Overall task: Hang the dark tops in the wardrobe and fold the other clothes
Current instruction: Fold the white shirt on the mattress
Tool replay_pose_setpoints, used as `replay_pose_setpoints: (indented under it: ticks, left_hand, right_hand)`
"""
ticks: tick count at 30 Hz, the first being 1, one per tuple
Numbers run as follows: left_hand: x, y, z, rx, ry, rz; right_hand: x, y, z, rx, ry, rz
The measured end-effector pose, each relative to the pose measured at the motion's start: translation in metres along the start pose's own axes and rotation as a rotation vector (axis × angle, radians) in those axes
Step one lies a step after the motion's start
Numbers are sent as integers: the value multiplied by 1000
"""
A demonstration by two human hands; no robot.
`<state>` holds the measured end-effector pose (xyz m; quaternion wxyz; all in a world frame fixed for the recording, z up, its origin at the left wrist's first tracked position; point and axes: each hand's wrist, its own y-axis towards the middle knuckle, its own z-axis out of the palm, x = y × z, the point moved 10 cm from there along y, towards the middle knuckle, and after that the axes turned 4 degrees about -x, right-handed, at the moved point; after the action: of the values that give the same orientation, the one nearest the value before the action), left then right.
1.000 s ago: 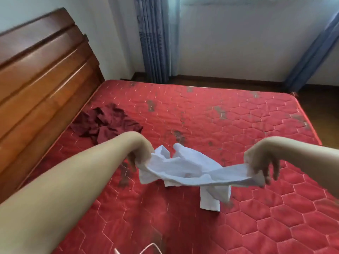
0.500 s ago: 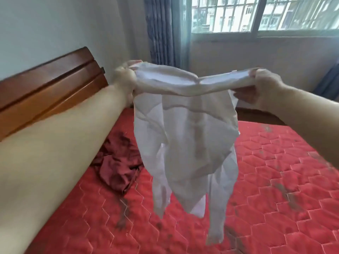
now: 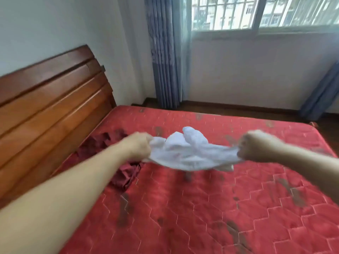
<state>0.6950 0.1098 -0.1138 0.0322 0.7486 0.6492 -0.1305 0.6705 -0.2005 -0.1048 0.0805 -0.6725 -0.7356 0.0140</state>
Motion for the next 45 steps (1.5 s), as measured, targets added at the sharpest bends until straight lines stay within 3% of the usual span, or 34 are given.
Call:
replay_pose_setpoints:
  ticks: [2,5,8,11,15,19,23,24,25,28,30,32,34,36,42,43,45]
  left_hand:
    - [18,-23,102,158,138,-6]
    - [47,-65,251,298,122,-65]
    - [64,-111,373,414,74,-70]
    - [76,-162,468,483,25,-99]
    - [81,-211,538,525,93,-86]
    - [82,-235,563,661,177,-79]
    - [83,-242,572,1067,178,-181]
    - [80,-226,569,1043,145,-185]
    - [76,-197,563,917,115,-162]
    - [65,-95,523,275,43,-54]
    - [55,-45,517,67,-35,35]
    - [46,-4,535,61,-17,131]
    - [59,27,559,89,39,107]
    - [97,41,579,88,51,-50]
    - [178,25,577,-36,-27,-356]
    - [179,23,572,-35,-6,-381]
    - [160,38,553,-107,64,-265]
  right_hand:
    - [-7,-19,115,130,-19,26]
    - [-16,-47,253,229,-62,77]
    - [-22,-95,385,394,-24,121]
    - [-19,-140,482,439,-12,75]
    - [-14,-188,556,489,-7,36]
    - [-11,-214,582,617,-35,6]
    - [-3,-218,588,1070,36,17]
    - [1,-203,584,1080,56,24]
    - [4,-174,575,958,70,25]
    - [5,-71,524,233,80,-1]
    - [19,-31,516,63,70,-125]
    - [28,0,537,95,17,-221]
    - [26,30,559,115,-59,-217]
    - [6,51,580,125,-87,-139]
    - [-75,56,577,1,196,215]
    - [-80,57,571,-37,198,248]
    - [-75,71,553,-132,210,273]
